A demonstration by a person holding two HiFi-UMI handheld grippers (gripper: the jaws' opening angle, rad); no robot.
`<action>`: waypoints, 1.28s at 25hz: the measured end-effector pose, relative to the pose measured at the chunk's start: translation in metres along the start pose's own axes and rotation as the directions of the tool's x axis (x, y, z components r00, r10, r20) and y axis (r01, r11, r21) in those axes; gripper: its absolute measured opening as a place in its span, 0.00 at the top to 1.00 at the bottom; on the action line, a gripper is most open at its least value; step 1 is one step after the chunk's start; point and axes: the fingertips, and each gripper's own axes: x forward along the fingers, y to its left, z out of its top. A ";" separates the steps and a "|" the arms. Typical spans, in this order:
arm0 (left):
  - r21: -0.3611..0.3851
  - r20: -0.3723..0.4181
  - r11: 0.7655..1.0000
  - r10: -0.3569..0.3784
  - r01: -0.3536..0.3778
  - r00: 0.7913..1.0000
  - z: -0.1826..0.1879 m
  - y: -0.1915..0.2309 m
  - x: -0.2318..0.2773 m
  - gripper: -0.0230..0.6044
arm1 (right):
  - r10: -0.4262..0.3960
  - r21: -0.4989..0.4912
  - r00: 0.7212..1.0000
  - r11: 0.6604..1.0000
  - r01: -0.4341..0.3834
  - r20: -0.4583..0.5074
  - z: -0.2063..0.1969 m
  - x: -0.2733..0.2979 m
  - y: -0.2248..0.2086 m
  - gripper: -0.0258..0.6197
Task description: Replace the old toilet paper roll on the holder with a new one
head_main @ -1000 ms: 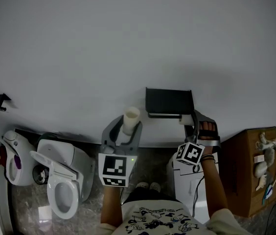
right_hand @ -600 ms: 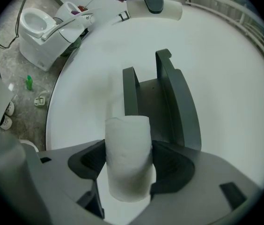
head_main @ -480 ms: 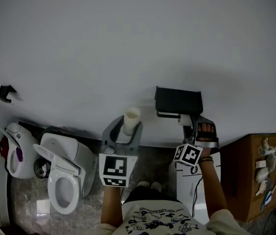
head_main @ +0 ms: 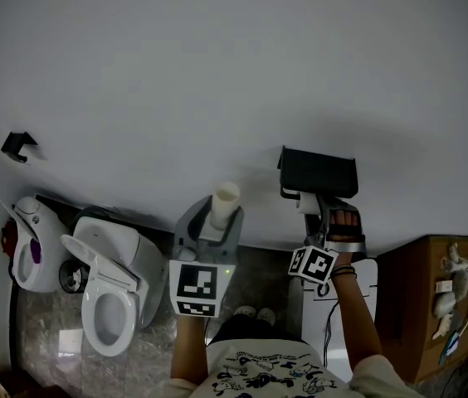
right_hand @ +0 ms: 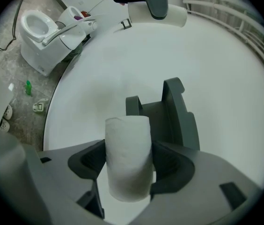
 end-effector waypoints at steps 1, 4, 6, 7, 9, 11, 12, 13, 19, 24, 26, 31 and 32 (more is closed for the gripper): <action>-0.001 -0.001 1.000 0.003 -0.003 1.000 0.000 0.002 -0.001 0.64 | 0.000 -0.001 1.000 1.000 0.000 0.003 0.003 0.000 0.000 0.48; -0.003 -0.002 1.000 0.009 -0.009 1.000 -0.002 0.007 -0.005 0.64 | 0.000 0.001 1.000 1.000 0.000 0.010 0.011 0.000 0.001 0.48; -0.004 -0.003 1.000 0.010 -0.010 1.000 -0.003 0.008 -0.006 0.64 | 0.001 0.001 1.000 1.000 -0.001 0.013 0.014 0.001 0.001 0.48; -0.004 -0.002 1.000 0.010 -0.010 1.000 -0.003 0.009 -0.007 0.64 | 0.002 0.001 1.000 1.000 -0.002 0.013 0.015 0.001 0.001 0.48; -0.004 -0.002 1.000 0.010 -0.010 1.000 -0.003 0.009 -0.007 0.64 | 0.000 0.001 1.000 1.000 0.000 0.014 0.017 0.001 0.001 0.48; -0.003 -0.002 1.000 0.008 -0.008 1.000 -0.003 0.009 -0.007 0.64 | 0.001 0.004 1.000 1.000 -0.001 0.013 0.017 0.001 0.001 0.48; -0.002 -0.003 1.000 0.006 -0.006 1.000 -0.003 0.009 -0.007 0.64 | 0.003 0.008 1.000 1.000 -0.003 0.013 0.017 0.001 0.002 0.48; -0.002 -0.003 1.000 0.004 -0.004 1.000 -0.003 0.008 -0.007 0.64 | 0.006 0.014 1.000 1.000 -0.006 0.014 0.017 0.001 0.002 0.48; 0.004 0.002 1.000 -0.006 0.006 1.000 -0.001 0.004 -0.007 0.64 | 0.039 0.093 0.998 0.995 -0.044 0.052 0.020 -0.007 0.003 0.48; 0.007 0.011 1.000 -0.020 0.020 1.000 0.003 -0.001 -0.004 0.64 | 0.029 0.127 0.998 0.991 -0.036 0.060 0.015 -0.019 0.002 0.48; 0.009 0.014 1.000 -0.027 0.027 1.000 0.004 -0.004 -0.003 0.64 | 0.030 0.137 0.998 0.990 -0.038 0.059 0.013 -0.025 0.005 0.48; 0.013 0.019 0.999 -0.051 0.051 0.999 0.006 -0.014 0.000 0.64 | 0.064 0.240 0.996 0.968 -0.078 0.069 0.003 -0.041 0.019 0.48; 0.012 0.019 0.998 -0.055 0.055 0.998 0.006 -0.016 0.001 0.64 | 0.073 0.278 0.995 0.956 -0.091 0.074 0.000 -0.044 0.023 0.48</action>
